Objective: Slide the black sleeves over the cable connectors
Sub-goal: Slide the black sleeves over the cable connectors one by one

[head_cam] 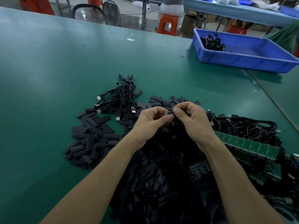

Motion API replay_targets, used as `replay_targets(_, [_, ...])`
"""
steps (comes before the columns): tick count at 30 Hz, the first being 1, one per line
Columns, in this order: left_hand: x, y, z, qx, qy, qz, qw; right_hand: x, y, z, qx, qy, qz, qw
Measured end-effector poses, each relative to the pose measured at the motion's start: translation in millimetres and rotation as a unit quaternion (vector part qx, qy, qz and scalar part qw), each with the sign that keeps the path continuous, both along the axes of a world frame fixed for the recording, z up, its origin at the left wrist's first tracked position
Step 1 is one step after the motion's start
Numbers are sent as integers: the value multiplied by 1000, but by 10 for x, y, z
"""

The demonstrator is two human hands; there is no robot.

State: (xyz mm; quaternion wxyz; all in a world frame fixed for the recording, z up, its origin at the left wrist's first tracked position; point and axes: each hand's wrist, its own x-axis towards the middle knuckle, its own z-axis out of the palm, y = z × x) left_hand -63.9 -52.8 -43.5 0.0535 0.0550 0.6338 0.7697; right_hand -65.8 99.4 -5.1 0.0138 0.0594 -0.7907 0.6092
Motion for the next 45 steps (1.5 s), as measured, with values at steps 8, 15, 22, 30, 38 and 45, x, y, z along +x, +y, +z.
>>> replay_targets(8, [-19,-38,58,38,-17,-70,997,-2,27,36,-65,-58,36,996])
replay_targets(15, [-90,-55,176,57,20,-16,998,-26,54,41,-69,13,-74,995])
replay_targets(22, [4,-294,437,196,156,182,951,-89,56,83,-5,108,-237,965])
replay_targets(30, [169,-537,466,-216,334,255,882,47,-1,139,97,126,-179,971])
replay_targets(38, [236,-604,501,-536,301,93,784,275,-212,71,301,152,-28,941])
replay_targets(45, [296,-593,611,-570,270,104,769,402,-240,-27,492,104,80,860])
